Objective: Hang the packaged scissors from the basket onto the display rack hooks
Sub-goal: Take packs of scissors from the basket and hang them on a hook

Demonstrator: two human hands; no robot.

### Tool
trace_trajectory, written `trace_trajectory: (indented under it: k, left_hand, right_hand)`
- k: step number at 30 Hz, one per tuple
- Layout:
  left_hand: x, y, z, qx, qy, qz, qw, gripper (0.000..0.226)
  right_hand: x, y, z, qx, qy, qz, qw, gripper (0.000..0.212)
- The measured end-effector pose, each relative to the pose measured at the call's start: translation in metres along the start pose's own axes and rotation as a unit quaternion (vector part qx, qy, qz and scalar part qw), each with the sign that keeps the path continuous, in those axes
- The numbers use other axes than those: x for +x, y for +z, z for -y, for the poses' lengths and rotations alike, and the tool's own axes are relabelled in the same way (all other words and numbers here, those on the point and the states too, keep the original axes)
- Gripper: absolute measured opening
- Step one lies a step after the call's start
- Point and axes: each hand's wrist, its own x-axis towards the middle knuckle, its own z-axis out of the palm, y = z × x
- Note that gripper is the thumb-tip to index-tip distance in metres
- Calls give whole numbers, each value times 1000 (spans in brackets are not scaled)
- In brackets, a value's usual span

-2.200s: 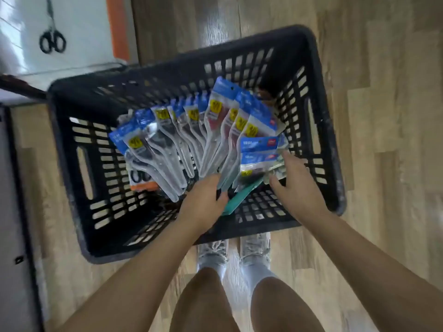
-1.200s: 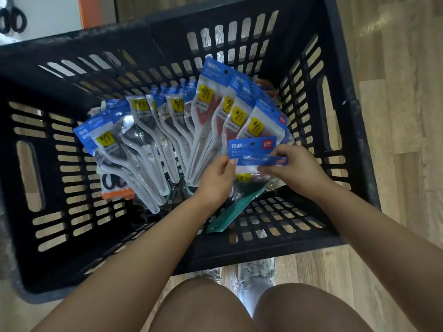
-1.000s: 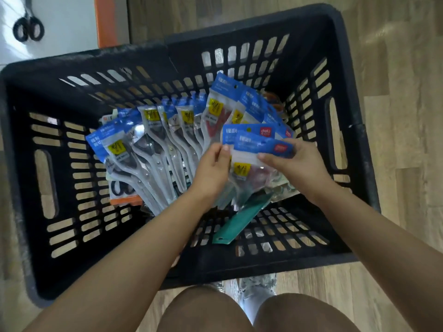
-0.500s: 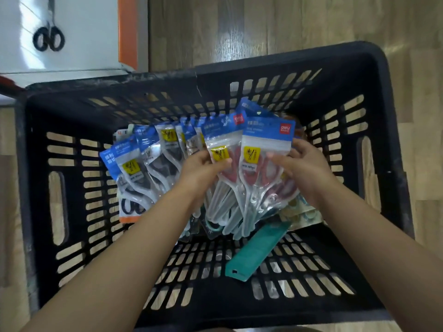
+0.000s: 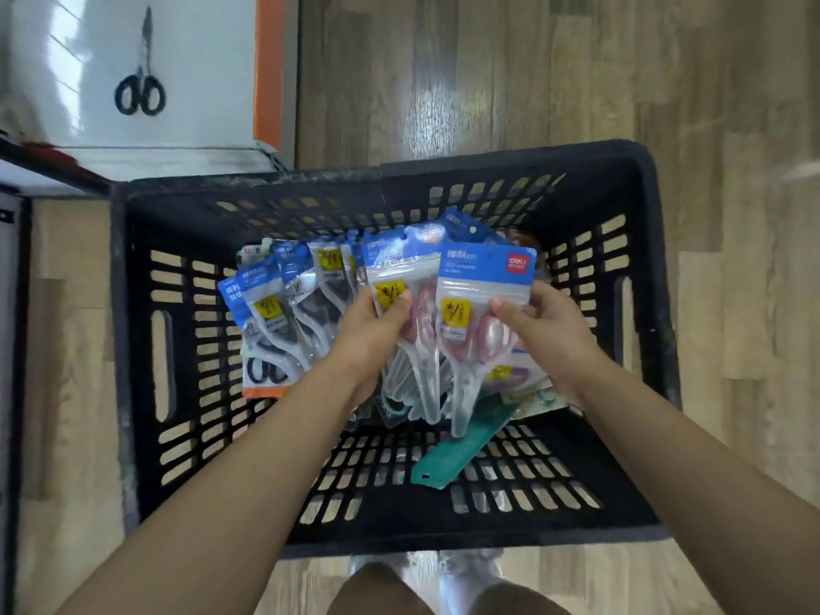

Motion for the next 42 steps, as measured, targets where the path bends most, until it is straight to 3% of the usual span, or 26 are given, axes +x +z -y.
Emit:
trace_trajectory:
  k: [5,11,16,22,26,31,35,42]
  left_hand:
    - [-56,-13,-48,-26,11,-12,1000,20]
    - [-153,-34,-159,-72,76,-55,993,9]
    - [-250,-72,-278,-103,172,-104,974,17]
    - [-379,-126,-375,-92,278,-190,937,5]
    - [-456,-157,-387,-65,319,-271,906,18]
    - [-545,-181,-378,-150,341,-362,855,19]
    - [-615,-186,-358,-238,358,-398,810,13]
    - [-733,-186,-292,-301,376,-494,724,8]
  right_hand:
    - [-44,-7,64,31,-25,-24,999,19]
    - [-118,-5,196,44,-106,-12,993,6]
    - [-198,6,346,51,-172,29,983,13]
    - [-301,37,480,65,-275,63,957,22]
    - [-368,63,511,86,-301,145,939,15]
    - [-437,100,521,65,-321,251,911,9]
    - [-495,121,526,33,-357,327,874,13]
    - [-596,160,506,-36,-398,457,795,10]
